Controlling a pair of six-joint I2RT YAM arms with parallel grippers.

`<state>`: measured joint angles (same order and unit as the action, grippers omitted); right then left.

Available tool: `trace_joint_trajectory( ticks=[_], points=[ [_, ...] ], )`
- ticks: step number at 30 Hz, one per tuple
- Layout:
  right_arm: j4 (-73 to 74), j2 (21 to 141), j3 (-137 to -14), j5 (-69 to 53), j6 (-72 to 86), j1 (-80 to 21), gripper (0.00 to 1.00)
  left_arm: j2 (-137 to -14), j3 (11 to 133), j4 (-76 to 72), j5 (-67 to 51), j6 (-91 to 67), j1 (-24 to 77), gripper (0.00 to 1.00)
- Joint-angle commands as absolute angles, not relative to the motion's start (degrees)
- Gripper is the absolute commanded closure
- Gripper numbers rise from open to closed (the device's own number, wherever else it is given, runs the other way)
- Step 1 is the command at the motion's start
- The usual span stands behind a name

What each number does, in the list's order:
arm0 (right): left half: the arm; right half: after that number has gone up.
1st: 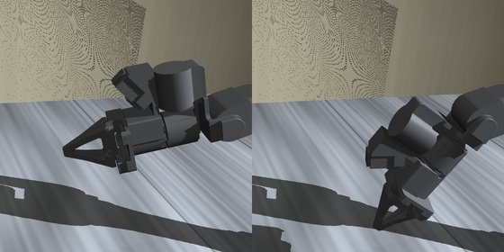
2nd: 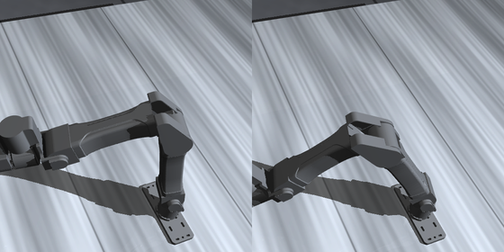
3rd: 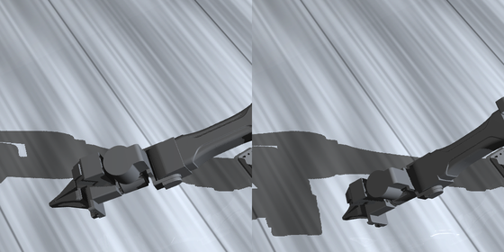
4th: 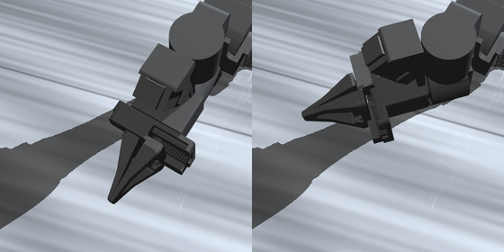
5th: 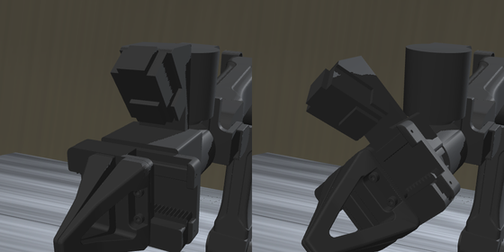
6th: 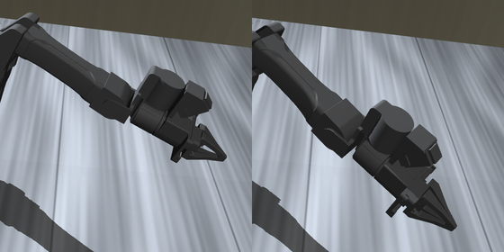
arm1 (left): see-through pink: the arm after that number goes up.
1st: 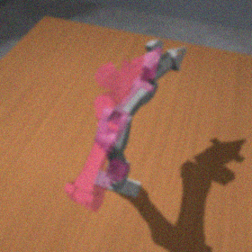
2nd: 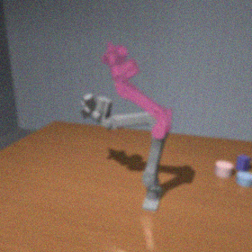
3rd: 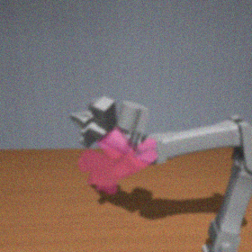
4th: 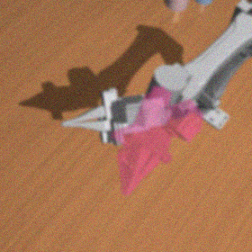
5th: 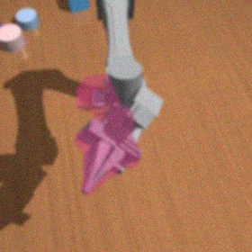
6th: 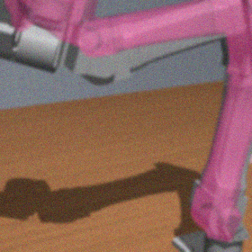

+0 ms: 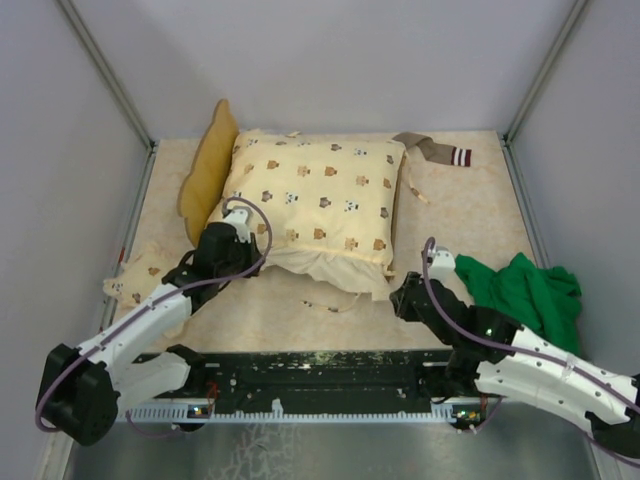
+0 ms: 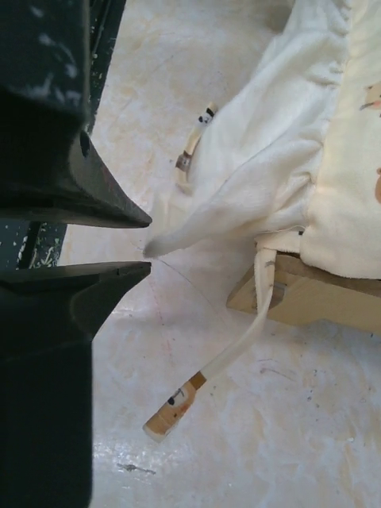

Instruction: Set up the pet bed

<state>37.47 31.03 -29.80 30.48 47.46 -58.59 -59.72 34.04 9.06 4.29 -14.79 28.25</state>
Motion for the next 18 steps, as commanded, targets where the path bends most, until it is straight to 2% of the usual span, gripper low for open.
trace_joint_trajectory(
  ticks=[1, 2, 5, 8, 11, 14, 15, 17, 18],
  points=[
    [37.6, 25.8, -30.8, 28.2, 47.6, -58.2, 0.63, -57.5, 33.9, 12.7, -4.7, -18.5, 27.6, 0.67],
    [37.9, 24.4, -31.2, 27.6, 47.4, -58.2, 0.57, -57.3, 34.1, 14.6, -6.2, -19.4, 27.6, 0.64],
    [39.7, 21.6, -34.2, 28.9, 47.5, -58.2, 0.53, -54.8, 35.4, 17.8, -6.0, -19.3, 27.6, 0.62],
    [37.5, 22.2, -35.2, 30.6, 45.5, -58.2, 0.5, -50.6, 36.3, 16.8, -5.4, -19.3, 27.6, 0.47],
    [37.1, 26.6, -36.5, 33.2, 44.5, -58.2, 0.47, -49.2, 38.8, 16.5, -5.4, -18.5, 27.6, 0.38],
    [37.3, 32.2, -38.3, 36.5, 43.9, -58.2, 0.41, -50.7, 44.1, 19.2, -0.2, -15.0, 27.6, 0.3],
    [36.9, 33.8, -38.9, 37.4, 43.5, -58.1, 0.39, -51.3, 45.3, 19.3, 2.3, -13.7, 27.6, 0.25],
    [35.2, 35.9, -39.7, 37.8, 42.4, -58.0, 0.37, -53.1, 48.2, 19.7, 7.1, -11.4, 27.5, 0.1],
    [33.9, 36.4, -39.8, 36.7, 41.5, -58.0, 0.37, -54.4, 50.1, 20.5, 9.2, -9.8, 27.3, 0.06]
  ],
)
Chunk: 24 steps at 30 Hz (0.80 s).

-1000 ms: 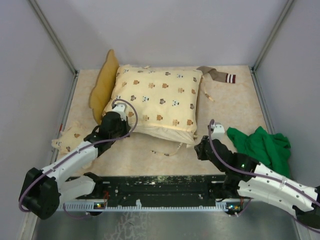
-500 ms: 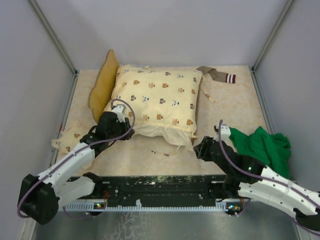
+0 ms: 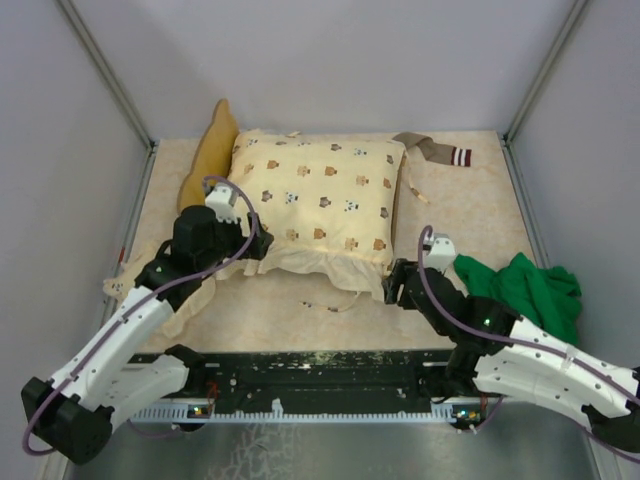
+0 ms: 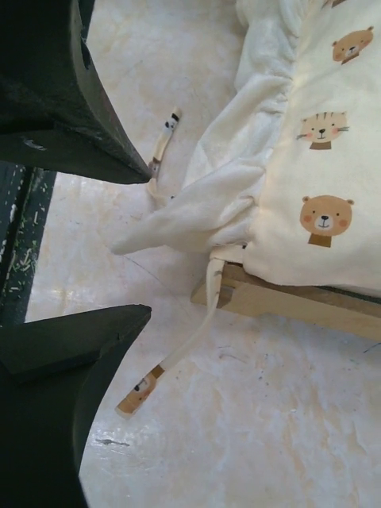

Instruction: Set up the pet bed

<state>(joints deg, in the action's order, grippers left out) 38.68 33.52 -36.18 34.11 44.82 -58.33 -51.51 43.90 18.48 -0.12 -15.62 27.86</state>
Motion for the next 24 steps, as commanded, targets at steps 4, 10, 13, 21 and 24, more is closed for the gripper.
trace_joint_trajectory(
  ticks=[4, 10, 13, 21, 24],
  points=[
    [29.8, 36.9, -38.7, 31.6, 40.4, -58.0, 0.37, -59.3, 57.9, 25.0, 16.7, -4.3, 25.4, 0.03],
    [28.4, 37.0, -36.5, 29.1, 41.7, -58.0, 0.37, -58.3, 61.8, 22.6, 17.4, -1.2, 21.6, 0.05],
    [27.2, 37.1, -35.6, 27.8, 41.7, -58.0, 0.37, -59.2, 62.9, 22.9, 17.3, 0.5, 18.6, 0.05],
    [23.1, 38.8, -33.3, 25.7, 40.9, -58.0, 0.37, -59.9, 63.9, 19.4, 16.9, 3.4, 13.6, 0.05],
    [22.5, 40.4, -33.4, 25.2, 40.1, -57.9, 0.37, -61.1, 63.7, 18.2, 15.5, 3.4, 11.0, 0.05]
  ],
)
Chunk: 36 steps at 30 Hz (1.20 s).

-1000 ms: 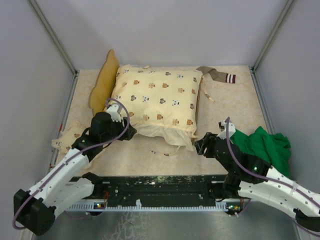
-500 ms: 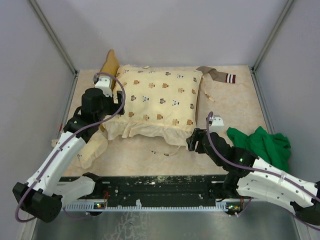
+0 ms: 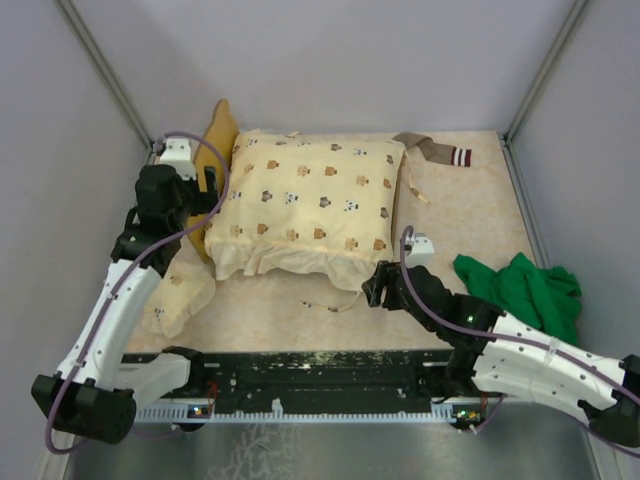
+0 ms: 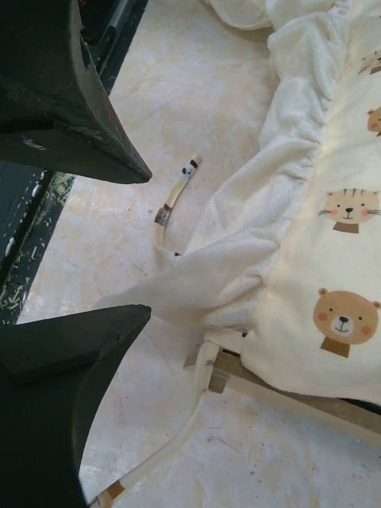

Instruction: Set up the pet bed

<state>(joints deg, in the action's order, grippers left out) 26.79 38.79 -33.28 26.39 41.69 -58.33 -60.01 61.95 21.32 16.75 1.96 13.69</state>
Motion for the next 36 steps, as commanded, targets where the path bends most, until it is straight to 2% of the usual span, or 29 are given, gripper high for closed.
trace_joint_trajectory(
  ticks=[1, 6, 11, 14, 20, 29, 36],
  points=[
    [22.0, 41.0, -33.4, 24.8, 39.6, -57.9, 0.37, -61.6, 63.1, 17.7, 14.8, 3.3, 9.9, 0.07],
    [20.2, 42.6, -33.0, 24.5, 38.2, -57.9, 0.37, -63.6, 59.9, 15.9, 9.3, 1.6, 7.4, 0.16],
    [20.9, 42.4, -33.3, 25.7, 36.5, -57.9, 0.37, -64.3, 59.3, 17.3, 0.1, 1.8, 7.4, 0.32],
    [22.8, 41.1, -34.1, 27.2, 35.3, -57.9, 0.37, -62.2, 59.1, 20.4, -7.9, 1.5, 7.5, 0.43],
    [25.2, 38.0, -35.0, 29.5, 32.8, -57.8, 0.37, -56.8, 54.6, 20.4, -17.3, -4.2, 7.6, 0.55],
    [21.0, 37.3, -35.5, 23.6, 27.5, -57.8, 0.38, -54.3, 50.8, 16.3, -30.1, -14.4, 7.8, 0.55],
    [12.6, 46.5, -39.6, 18.9, 23.7, -59.8, 0.4, -52.8, 53.9, 20.6, -24.3, -14.0, 7.9, 0.35]
  ],
)
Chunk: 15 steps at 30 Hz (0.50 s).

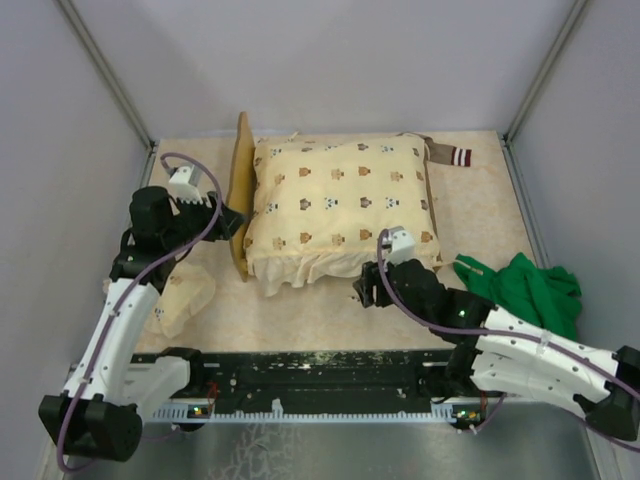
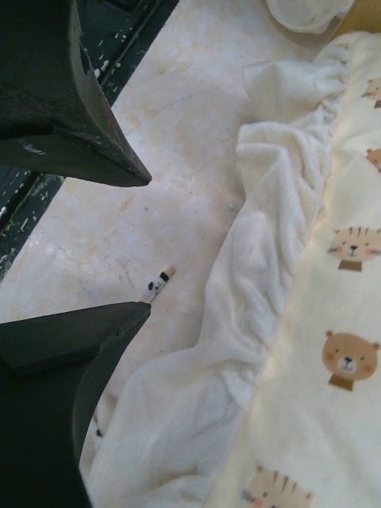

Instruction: Set up the pet bed

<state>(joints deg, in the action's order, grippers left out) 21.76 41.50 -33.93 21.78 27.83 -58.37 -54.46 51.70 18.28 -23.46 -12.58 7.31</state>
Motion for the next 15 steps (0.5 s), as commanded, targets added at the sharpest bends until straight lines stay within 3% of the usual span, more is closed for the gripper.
trace_joint_trajectory(
  ticks=[1, 6, 10, 15],
  points=[
    [10.8, 48.4, -40.4, 19.1, 22.4, -60.5, 0.4, -52.4, 54.4, 21.6, -24.0, -13.6, 7.8, 0.33],
    [-5.5, 56.1, -41.2, 14.3, 11.3, -61.4, 0.39, -48.5, 56.2, 26.3, -19.1, -10.6, 7.8, 0.2],
    [-13.4, 62.2, -43.1, 7.7, -1.4, -61.6, 0.37, -44.2, 58.1, 30.1, -12.5, -7.1, 7.8, 0.01],
    [-13.7, 71.1, -48.0, -0.2, -16.0, -62.6, 0.34, -39.4, 61.1, 33.8, -6.8, -4.1, 7.8, 0.0]
  ],
)
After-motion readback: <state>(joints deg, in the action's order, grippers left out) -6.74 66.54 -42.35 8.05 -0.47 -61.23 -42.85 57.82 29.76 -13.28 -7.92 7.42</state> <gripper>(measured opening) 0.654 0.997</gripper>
